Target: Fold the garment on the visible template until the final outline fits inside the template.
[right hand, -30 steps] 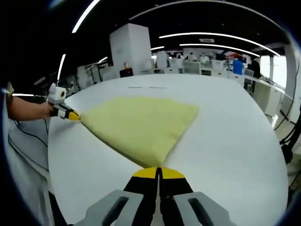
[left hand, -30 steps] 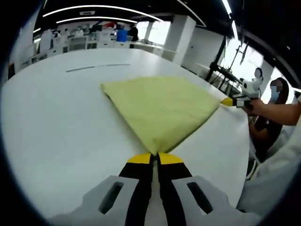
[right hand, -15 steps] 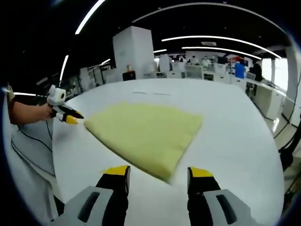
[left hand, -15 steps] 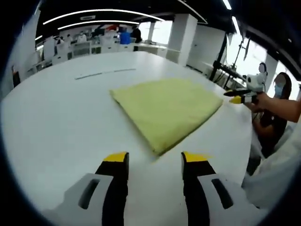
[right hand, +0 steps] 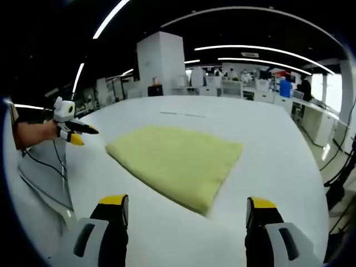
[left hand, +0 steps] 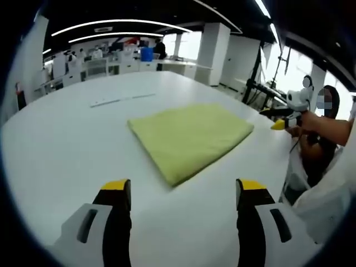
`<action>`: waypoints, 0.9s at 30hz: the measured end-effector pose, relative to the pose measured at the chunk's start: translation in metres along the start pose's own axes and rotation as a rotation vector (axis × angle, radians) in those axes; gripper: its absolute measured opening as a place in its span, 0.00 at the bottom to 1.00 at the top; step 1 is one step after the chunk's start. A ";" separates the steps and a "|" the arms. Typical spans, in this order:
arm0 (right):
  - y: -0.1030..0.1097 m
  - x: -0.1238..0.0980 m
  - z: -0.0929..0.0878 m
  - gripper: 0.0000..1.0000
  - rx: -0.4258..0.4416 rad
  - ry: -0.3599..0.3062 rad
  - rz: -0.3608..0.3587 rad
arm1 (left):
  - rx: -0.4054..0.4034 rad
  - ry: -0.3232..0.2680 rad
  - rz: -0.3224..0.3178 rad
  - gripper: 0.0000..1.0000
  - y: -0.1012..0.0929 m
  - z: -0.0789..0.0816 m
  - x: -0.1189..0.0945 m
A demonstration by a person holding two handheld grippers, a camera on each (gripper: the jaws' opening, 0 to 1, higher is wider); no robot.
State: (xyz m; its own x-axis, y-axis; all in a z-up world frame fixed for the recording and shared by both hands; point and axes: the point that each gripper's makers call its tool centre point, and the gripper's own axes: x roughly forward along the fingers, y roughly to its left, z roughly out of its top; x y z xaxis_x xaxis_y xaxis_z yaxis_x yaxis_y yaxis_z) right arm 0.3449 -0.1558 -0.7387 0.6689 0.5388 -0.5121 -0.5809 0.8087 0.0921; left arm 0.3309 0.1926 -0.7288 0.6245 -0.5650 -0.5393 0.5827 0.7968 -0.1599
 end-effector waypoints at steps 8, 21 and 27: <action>0.004 -0.008 0.000 0.95 -0.002 0.012 0.001 | -0.032 -0.014 0.009 0.84 -0.004 0.008 -0.012; 0.012 -0.019 0.006 0.99 -0.017 0.026 0.017 | -0.018 0.026 -0.002 0.91 -0.013 0.001 -0.018; 0.012 -0.022 0.005 0.99 -0.009 0.039 0.019 | -0.014 0.031 -0.001 0.92 -0.014 0.000 -0.017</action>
State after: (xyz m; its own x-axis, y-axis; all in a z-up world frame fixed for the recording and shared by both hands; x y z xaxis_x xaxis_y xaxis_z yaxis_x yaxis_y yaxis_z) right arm 0.3253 -0.1565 -0.7221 0.6392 0.5446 -0.5431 -0.5980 0.7959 0.0943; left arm 0.3119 0.1912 -0.7170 0.6073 -0.5592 -0.5643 0.5758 0.7992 -0.1724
